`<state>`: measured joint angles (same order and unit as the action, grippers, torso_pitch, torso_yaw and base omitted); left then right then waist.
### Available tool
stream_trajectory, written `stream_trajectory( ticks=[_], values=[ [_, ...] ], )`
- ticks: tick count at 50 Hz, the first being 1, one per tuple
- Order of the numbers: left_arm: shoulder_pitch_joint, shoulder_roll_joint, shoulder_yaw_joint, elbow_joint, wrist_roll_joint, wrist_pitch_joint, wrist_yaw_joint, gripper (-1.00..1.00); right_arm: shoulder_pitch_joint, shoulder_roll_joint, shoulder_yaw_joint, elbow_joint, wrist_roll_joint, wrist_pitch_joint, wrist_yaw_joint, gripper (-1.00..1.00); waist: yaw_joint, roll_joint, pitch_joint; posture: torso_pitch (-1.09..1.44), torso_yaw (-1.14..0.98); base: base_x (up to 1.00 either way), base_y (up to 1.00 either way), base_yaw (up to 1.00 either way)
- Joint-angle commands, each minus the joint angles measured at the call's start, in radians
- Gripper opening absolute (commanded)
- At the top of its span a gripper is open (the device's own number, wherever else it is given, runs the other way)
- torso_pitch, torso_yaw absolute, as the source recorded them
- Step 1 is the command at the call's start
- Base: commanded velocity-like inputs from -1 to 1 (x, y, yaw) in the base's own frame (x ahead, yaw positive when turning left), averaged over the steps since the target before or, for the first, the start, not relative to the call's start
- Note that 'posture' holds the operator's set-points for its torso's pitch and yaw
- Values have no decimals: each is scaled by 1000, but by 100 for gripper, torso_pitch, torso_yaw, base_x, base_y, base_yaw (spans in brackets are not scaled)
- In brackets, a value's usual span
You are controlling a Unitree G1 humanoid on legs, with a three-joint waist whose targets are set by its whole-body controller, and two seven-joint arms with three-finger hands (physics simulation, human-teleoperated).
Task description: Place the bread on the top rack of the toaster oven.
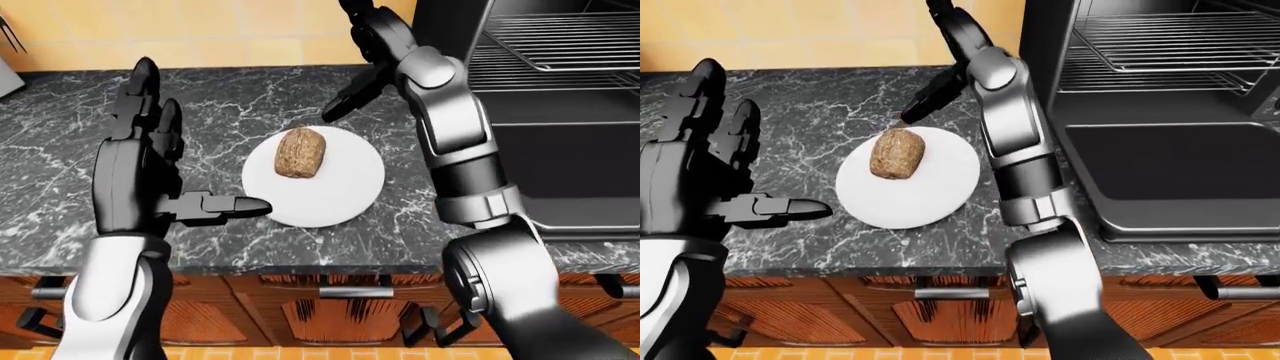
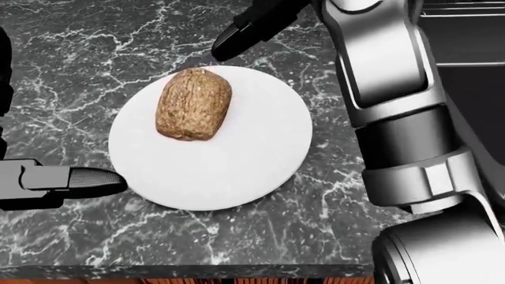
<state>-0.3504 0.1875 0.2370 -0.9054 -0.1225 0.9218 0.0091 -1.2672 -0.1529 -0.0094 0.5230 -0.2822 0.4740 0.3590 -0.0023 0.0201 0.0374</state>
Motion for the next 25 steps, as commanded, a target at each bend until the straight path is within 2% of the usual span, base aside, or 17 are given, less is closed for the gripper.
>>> stream_trajectory(
  ticks=[1,2,4,9,15,25],
  values=[
    [-25,13,11,-29,-8,-18,8,100,-50,-12,-1,24,-24,-60,7,100,1,4,-25,0,3,0,0,0],
    [-28,15,13,-31,-11,-12,12,100,-66,-22,14,62,-51,-81,24,100,3,4,-25,0,3,0,0,0],
    [-27,20,8,-33,-11,-12,16,100,-90,-22,-6,112,-54,-97,20,100,6,4,-27,0,4,0,0,0],
    [-39,29,11,-34,-17,-5,20,100,-104,-25,19,178,-123,-119,83,100,18,4,-26,0,7,0,0,0],
    [-45,37,-1,-35,-8,-5,20,100,-155,-21,18,288,-178,-153,133,100,25,5,-25,0,7,0,0,0],
    [-35,29,6,-34,-5,-16,14,100,-154,-4,27,267,-256,-130,263,100,31,2,-20,0,7,0,0,0]
  ],
)
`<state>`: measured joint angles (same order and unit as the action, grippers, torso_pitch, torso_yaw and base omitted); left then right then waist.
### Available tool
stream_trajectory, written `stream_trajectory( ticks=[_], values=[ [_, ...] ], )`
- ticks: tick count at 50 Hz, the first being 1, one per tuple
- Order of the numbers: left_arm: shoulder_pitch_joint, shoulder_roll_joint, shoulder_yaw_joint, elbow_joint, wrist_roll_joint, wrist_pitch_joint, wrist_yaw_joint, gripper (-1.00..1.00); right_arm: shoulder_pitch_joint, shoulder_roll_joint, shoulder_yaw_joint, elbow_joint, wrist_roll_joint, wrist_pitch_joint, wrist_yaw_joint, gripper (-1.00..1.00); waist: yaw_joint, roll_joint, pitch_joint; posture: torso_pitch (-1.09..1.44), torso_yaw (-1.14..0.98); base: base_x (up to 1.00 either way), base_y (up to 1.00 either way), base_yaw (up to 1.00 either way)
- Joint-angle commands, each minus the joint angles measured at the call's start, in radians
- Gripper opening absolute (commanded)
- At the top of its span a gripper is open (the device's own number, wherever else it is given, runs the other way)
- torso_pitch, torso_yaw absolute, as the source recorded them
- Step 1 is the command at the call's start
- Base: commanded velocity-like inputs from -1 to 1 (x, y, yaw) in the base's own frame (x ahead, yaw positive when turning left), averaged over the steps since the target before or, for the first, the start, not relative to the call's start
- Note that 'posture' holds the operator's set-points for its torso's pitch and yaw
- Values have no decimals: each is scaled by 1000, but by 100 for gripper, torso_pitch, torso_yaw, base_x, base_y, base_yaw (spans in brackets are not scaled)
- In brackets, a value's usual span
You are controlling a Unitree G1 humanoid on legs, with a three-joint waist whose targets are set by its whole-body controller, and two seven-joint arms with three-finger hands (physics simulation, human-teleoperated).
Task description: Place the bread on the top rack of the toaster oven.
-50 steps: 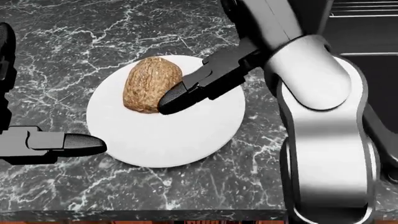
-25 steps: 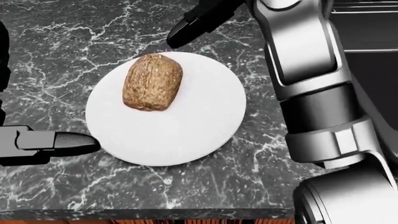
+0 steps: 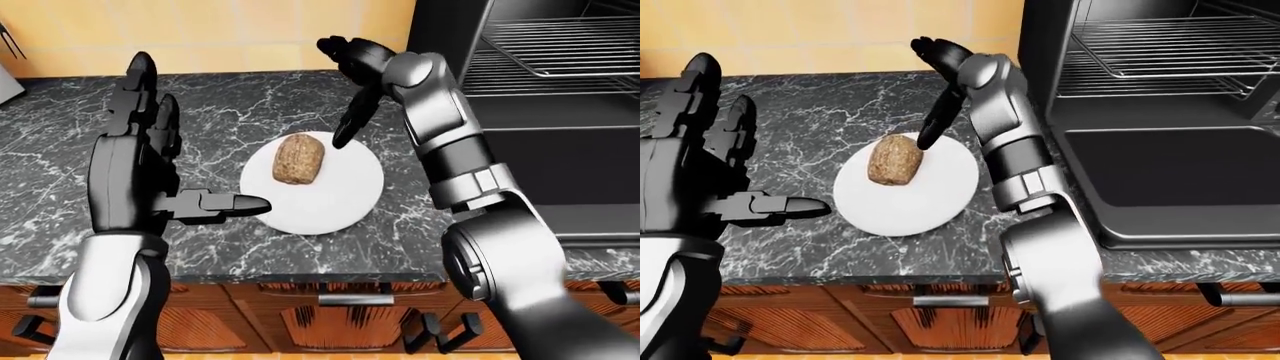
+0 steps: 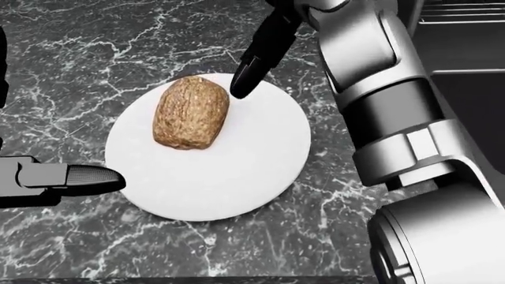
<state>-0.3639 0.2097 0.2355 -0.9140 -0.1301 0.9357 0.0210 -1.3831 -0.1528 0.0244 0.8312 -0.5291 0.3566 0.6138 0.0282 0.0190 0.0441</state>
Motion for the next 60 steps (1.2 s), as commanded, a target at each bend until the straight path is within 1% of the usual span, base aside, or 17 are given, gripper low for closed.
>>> stream_trajectory(
  ticks=[1,7,11,14,19,23,25,30,37,44,48,50,51,57,58,59,60],
  values=[
    [-20,8,7,-25,3,-31,1,100,-35,0,-7,-45,-14,-9,12,100,1,3,-27,0,7,0,0,0],
    [-12,6,10,-25,2,-37,1,100,-16,20,-1,-28,-36,-45,23,100,3,3,-26,0,7,0,0,0],
    [-11,2,13,-25,-2,-39,3,100,-24,31,-6,1,-38,-61,8,100,4,3,-27,0,7,0,0,0],
    [-11,-13,29,-23,-24,-23,11,100,-25,36,-8,27,-35,-77,-11,100,5,4,-27,0,8,0,0,0],
    [-1,2,29,-25,-29,-35,18,100,-10,41,-3,36,-41,-84,-19,100,15,4,-28,0,10,0,0,0],
    [3,3,27,-25,-32,-39,21,100,1,49,-2,33,-43,-85,-20,100,26,4,-29,0,12,0,0,0],
    [-5,9,24,-26,-29,-32,23,100,33,50,9,-2,-56,-65,9,100,33,4,-30,0,13,0,0,0],
    [-11,13,26,-29,-30,-27,24,100,48,54,8,-29,-67,-51,32,100,53,2,-33,0,16,0,0,0],
    [-7,4,32,-26,-41,-25,27,100,59,60,6,-22,-72,-55,24,100,75,4,-35,0,17,0,0,0],
    [7,14,27,-24,-30,-49,22,100,66,66,6,-12,-70,-61,14,100,98,5,-41,0,19,0,0,0],
    [9,13,36,-29,-37,-45,22,100,68,69,6,-9,-68,-61,11,100,109,5,-43,0,19,0,0,0],
    [3,-11,58,-30,-66,-30,34,100,67,69,6,-3,-66,-64,7,100,115,5,-44,0,20,0,0,0],
    [18,18,38,-29,-46,-52,24,100,70,69,7,-1,-68,-65,5,100,119,5,-44,0,20,0,0,0],
    [22,10,35,-25,-40,-61,25,100,74,69,8,-6,-68,-59,8,100,144,7,-47,0,23,0,0,0],
    [29,30,20,-25,-22,-75,13,100,75,69,9,-7,-69,-59,10,100,149,8,-48,0,24,0,0,0],
    [24,13,28,-28,-29,-69,17,100,77,69,10,-8,-70,-60,11,100,154,9,-48,0,24,0,0,0],
    [25,14,24,-21,-22,-73,16,100,78,70,10,-9,-72,-58,11,100,158,8,-49,0,24,0,0,0]
  ],
)
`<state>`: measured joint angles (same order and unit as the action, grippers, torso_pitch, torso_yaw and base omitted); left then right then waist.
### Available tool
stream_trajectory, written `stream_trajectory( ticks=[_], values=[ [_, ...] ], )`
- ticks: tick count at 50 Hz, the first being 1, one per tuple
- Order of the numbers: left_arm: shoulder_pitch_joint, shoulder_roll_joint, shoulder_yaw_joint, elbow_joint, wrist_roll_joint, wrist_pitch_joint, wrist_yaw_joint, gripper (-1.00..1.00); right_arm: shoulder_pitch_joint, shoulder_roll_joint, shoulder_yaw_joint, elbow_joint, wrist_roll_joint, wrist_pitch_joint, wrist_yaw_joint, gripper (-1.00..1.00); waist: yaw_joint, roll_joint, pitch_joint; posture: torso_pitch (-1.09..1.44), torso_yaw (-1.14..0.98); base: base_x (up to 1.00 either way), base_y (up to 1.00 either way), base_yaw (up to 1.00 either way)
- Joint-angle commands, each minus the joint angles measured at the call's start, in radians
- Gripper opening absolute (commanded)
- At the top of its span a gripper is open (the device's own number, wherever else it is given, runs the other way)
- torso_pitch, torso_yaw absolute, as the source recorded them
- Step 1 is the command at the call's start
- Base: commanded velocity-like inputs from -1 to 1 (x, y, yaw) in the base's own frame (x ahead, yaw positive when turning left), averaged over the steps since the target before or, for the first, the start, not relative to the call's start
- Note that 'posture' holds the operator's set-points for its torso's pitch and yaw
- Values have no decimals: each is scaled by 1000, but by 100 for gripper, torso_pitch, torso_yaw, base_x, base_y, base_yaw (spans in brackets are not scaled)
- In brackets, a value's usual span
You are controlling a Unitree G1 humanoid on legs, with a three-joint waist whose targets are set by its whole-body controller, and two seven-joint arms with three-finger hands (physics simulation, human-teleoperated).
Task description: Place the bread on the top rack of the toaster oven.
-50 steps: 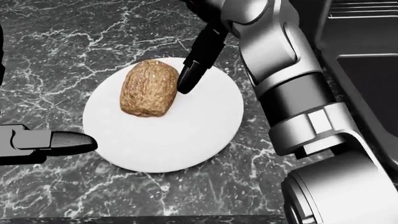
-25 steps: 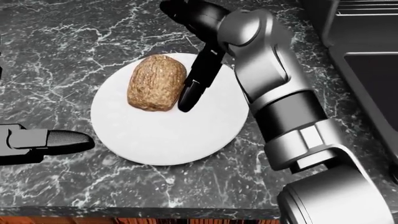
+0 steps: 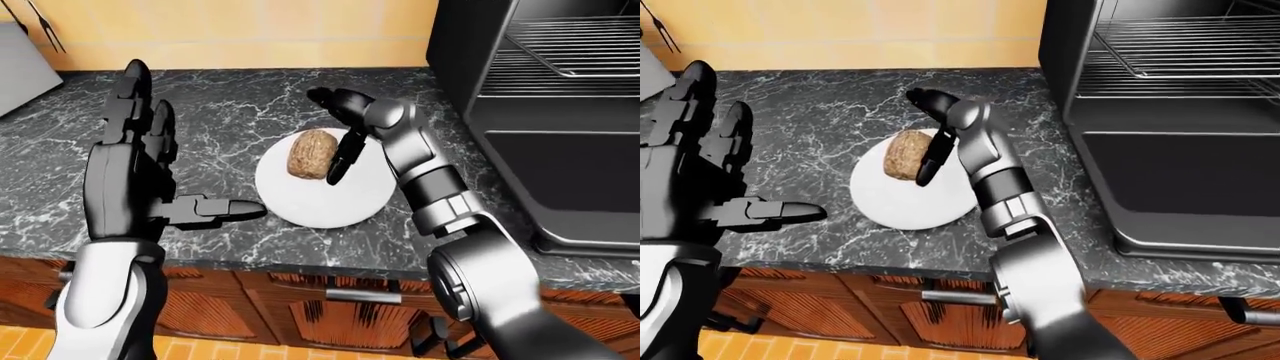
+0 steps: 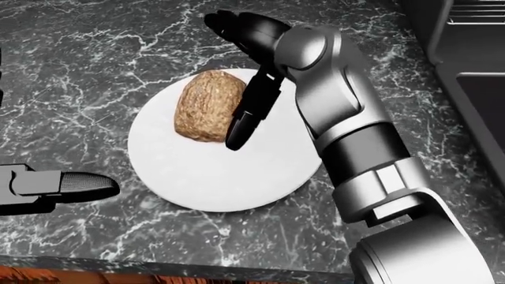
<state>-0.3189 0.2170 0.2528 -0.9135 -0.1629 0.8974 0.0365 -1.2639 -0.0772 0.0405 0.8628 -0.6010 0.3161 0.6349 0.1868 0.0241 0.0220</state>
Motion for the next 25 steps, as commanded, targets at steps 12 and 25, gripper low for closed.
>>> stream_trajectory(
  ticks=[12,25],
  values=[
    [-20,1,14,-26,19,-29,-18,100,-24,4,0,-80,-9,7,30,100,44,9,-34,0,24,0,0,0],
    [-31,1,8,-15,30,-28,-17,100,-6,0,4,-112,-35,25,62,100,72,12,-39,0,24,0,0,0]
  ],
)
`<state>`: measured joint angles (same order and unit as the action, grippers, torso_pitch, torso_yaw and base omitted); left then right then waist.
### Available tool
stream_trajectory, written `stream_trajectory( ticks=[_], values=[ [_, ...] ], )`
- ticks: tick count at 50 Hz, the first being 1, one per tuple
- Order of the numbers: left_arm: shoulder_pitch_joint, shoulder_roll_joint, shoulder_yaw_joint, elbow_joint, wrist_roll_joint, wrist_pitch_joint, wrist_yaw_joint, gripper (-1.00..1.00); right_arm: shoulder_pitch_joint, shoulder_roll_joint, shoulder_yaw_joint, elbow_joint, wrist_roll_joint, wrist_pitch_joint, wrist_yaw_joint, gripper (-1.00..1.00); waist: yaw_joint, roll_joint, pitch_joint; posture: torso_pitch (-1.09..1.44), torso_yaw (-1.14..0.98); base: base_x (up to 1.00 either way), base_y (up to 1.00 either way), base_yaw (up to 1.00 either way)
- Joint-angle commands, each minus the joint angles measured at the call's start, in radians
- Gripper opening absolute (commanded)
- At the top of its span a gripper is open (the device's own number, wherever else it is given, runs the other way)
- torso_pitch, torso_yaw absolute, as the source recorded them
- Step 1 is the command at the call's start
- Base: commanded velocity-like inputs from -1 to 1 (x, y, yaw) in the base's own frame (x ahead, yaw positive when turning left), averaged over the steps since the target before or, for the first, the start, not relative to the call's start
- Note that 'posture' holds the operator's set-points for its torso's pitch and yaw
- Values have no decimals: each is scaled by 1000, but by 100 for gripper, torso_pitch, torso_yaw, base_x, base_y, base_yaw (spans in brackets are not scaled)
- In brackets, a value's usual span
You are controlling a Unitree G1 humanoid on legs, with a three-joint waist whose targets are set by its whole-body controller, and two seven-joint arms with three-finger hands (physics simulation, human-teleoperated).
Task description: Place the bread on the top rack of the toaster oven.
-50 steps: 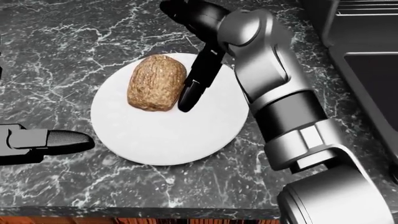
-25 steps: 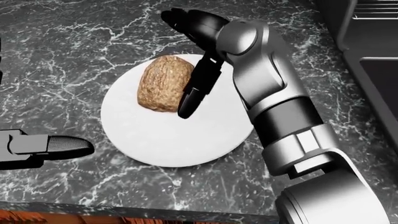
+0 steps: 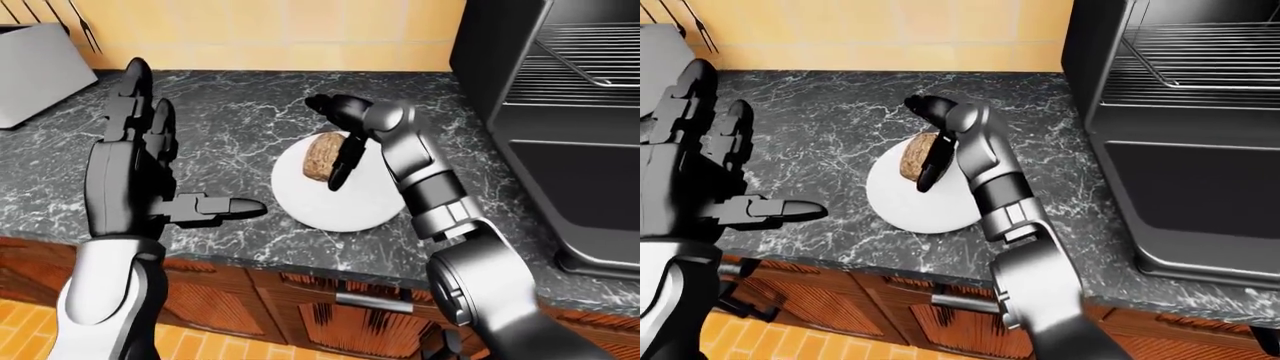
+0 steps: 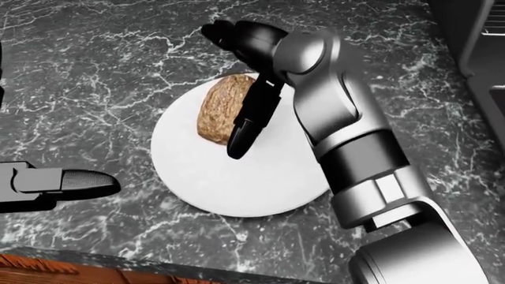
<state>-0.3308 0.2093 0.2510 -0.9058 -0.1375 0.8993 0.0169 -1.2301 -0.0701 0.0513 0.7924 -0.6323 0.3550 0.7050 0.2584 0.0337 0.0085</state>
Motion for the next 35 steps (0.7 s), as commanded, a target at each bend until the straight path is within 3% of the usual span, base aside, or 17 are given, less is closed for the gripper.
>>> stream_trajectory(
  ticks=[1,15,20,35],
  values=[
    [-19,8,10,-23,5,-31,2,100,-39,-7,-8,-43,-6,-12,-7,100,2,3,-26,0,24,0,0,0],
    [-3,7,17,-27,4,-39,-4,100,-29,-17,-6,-62,-56,7,10,100,16,4,-29,0,24,0,0,0],
    [2,7,23,-32,2,-39,-6,100,-23,-17,-3,-77,-69,14,22,66,18,5,-30,0,24,0,0,0],
    [-10,12,23,-36,-3,-26,-2,100,4,-17,-3,-131,-102,36,63,34,25,6,-31,0,24,0,0,0]
  ],
)
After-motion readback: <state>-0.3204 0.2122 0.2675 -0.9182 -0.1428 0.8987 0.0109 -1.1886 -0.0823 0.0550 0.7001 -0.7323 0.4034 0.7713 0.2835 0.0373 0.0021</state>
